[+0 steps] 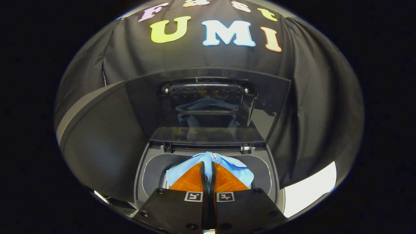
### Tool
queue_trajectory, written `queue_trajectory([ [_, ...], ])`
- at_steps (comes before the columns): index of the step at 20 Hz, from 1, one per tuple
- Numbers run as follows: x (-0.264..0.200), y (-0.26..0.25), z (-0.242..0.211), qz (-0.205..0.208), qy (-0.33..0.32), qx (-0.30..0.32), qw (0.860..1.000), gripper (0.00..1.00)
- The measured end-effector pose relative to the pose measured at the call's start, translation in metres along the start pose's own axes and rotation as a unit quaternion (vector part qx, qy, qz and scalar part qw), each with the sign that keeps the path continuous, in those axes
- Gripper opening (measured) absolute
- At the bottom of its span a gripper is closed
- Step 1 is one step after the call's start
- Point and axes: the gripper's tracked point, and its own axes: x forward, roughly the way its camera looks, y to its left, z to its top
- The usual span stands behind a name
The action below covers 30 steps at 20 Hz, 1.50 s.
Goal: Put the clothes into the washing machine and then close the washing machine lid.
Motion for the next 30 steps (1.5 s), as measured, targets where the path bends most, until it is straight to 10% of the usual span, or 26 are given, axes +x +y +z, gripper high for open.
queue_trajectory([
  [8,0.011,0.013,-0.037,0.013,0.051,-0.001,0.999,0.13],
  [13,0.010,0.011,-0.023,-0.009,0.016,-0.028,0.999,0.96],
  [30,-0.053,0.047,0.164,0.000,-0.264,-0.035,0.964,0.97],
])
